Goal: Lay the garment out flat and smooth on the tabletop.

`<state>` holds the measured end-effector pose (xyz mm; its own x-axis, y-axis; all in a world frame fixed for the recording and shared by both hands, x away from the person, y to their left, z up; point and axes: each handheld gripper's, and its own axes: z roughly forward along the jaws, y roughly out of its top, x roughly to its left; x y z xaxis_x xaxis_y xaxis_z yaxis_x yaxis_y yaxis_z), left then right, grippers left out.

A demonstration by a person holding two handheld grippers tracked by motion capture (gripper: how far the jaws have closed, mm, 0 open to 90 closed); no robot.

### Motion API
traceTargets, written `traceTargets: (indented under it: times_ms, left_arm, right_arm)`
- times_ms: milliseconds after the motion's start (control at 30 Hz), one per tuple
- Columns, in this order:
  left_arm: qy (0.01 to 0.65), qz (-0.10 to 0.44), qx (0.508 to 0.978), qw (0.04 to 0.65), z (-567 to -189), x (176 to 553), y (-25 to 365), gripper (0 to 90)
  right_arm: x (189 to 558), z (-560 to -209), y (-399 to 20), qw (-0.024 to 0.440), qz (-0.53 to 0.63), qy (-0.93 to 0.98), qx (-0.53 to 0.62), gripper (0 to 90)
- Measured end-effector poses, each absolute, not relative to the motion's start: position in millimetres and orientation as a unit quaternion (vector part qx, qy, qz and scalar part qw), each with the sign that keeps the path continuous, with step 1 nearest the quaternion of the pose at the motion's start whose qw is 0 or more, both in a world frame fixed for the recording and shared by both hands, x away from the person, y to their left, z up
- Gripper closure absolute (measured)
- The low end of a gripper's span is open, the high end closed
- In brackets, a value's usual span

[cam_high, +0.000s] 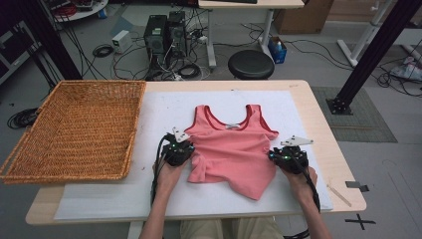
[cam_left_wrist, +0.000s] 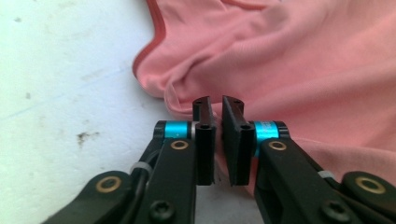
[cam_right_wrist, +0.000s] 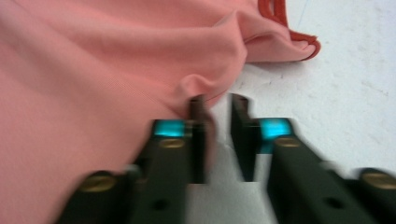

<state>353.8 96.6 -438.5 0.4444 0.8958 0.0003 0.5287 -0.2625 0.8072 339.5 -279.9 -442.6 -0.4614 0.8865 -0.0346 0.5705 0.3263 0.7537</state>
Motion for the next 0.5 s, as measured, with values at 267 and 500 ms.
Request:
traceTargets:
  times_ms: [267, 500]
  left_arm:
    - [0.429, 0.173, 0.768, 0.443, -425.6, 319.4, 85.5, 55.0]
    - [0.406, 0.170, 0.808, 0.393, -446.3, 306.8, 64.3, 54.4]
  right_arm:
    - [304.1, -436.6, -298.1, 0.203, 0.388, 0.755, 0.488, 50.2]
    - [286.9, -439.4, -283.8, 0.185, 0.387, 0.785, 0.448, 47.7]
